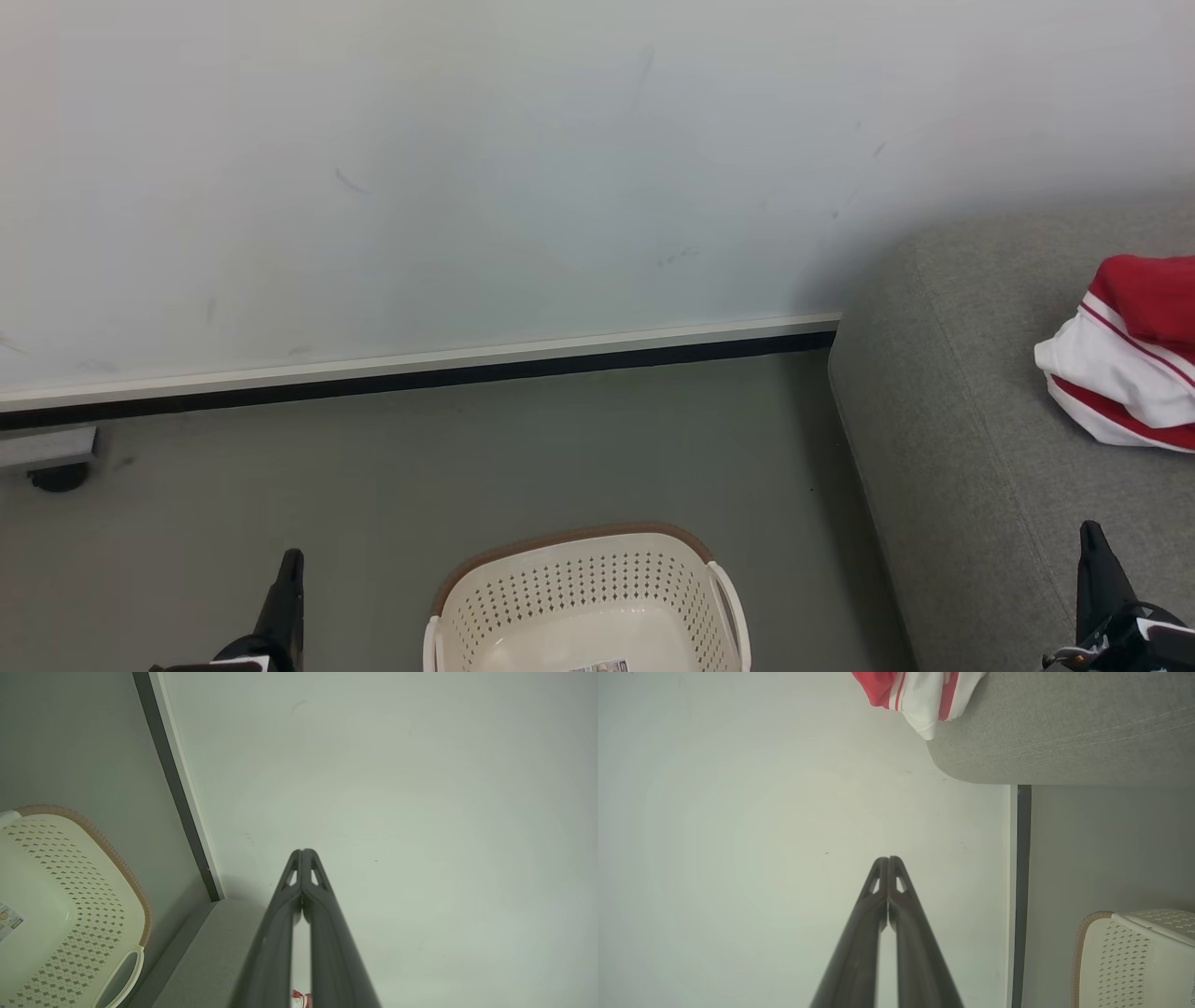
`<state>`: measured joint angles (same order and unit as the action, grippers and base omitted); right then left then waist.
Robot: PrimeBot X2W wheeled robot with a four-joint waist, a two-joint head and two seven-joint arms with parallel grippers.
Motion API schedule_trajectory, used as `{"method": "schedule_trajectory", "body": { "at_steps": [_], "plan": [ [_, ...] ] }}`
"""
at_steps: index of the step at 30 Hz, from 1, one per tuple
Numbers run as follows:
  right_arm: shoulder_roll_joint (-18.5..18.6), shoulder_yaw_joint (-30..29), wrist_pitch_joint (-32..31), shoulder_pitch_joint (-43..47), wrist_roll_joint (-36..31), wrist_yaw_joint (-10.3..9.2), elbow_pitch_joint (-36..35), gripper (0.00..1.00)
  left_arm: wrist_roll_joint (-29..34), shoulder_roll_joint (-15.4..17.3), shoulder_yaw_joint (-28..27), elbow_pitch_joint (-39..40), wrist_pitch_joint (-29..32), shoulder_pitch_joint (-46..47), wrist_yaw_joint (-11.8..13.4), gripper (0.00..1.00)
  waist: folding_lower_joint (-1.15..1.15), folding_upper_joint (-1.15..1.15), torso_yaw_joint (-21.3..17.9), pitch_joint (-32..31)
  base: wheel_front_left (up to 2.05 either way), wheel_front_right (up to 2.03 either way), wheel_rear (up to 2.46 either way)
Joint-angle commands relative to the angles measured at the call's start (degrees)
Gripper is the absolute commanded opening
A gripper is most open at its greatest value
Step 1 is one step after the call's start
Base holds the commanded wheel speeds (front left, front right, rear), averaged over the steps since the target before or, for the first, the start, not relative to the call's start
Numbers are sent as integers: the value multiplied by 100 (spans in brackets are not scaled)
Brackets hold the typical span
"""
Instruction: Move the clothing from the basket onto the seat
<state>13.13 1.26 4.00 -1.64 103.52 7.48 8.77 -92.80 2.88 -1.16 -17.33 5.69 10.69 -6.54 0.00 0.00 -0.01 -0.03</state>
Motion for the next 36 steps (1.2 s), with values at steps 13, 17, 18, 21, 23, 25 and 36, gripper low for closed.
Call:
{"method": "schedule_trajectory", "body": {
  "at_steps": [13, 17, 18, 21, 23, 25, 36],
  "plan": [
    [69, 46, 29, 16, 51, 2, -4, 0, -19, -2, -18, -13, 11, 8, -33, 0, 0, 0, 0, 0, 0, 0, 0],
    [76, 55, 36, 17, 62, 2, -7, 0, -19, -2, -18, -12, 11, 8, -33, 0, 0, 0, 0, 0, 0, 0, 0],
    [77, 57, 39, 17, 65, 2, -8, 0, -19, -2, -18, -12, 11, 8, -33, 0, 0, 0, 0, 0, 0, 0, 0],
    [81, 64, 45, 18, 74, 2, -11, 0, -19, -2, -18, -12, 11, 8, -33, 0, 0, 0, 0, 0, 0, 0, 0],
    [83, 69, 47, 18, 80, 2, -12, 0, -19, -2, -18, -12, 11, 8, -33, 0, 0, 0, 0, 0, 0, 0, 0],
    [86, 74, 44, 19, 83, 2, -14, 0, -18, -2, -18, -12, 11, 8, -33, 0, 0, 0, 0, 0, 0, 0, 0],
    [104, 93, 74, 20, 102, 2, -20, 0, -18, -2, -18, -11, 11, 8, -33, 0, 0, 0, 0, 0, 0, 0, 0]
  ]
}}
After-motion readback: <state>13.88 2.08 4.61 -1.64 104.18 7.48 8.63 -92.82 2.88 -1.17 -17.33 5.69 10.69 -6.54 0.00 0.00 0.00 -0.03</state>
